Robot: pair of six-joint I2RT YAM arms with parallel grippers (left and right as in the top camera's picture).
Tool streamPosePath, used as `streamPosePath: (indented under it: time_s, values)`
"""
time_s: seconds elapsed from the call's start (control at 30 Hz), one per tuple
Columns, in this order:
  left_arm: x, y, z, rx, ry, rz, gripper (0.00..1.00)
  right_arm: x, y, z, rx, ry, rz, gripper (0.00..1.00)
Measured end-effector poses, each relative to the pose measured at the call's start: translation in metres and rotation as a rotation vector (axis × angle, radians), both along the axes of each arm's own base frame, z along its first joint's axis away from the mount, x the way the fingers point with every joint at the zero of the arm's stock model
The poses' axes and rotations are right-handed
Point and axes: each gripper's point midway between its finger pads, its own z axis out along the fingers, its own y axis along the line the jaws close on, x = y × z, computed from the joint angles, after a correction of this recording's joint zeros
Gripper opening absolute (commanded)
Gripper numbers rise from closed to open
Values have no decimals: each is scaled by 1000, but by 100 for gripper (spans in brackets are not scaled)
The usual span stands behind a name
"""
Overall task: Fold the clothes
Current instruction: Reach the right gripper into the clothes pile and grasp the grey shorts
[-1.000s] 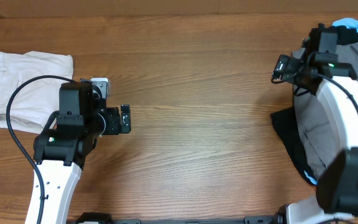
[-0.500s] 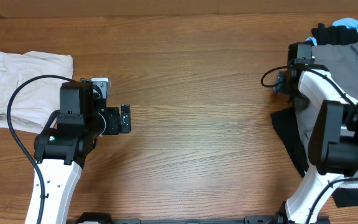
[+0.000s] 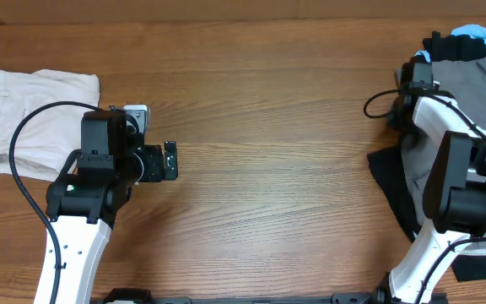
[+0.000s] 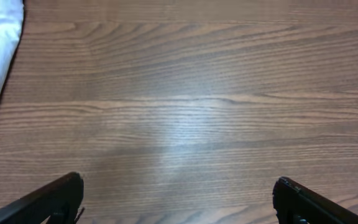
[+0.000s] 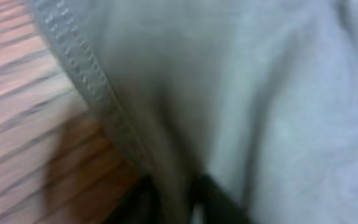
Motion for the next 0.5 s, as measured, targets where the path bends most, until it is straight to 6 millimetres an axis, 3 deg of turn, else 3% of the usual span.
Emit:
streamPosePath:
  time_s: [0.3, 0.5]
  values:
    - [4, 0, 3, -2, -19, 0, 100, -6, -4, 7, 8, 41, -13, 4]
    - [4, -1, 3, -5, -19, -2, 100, 5, 1, 44, 37, 14, 0, 4]
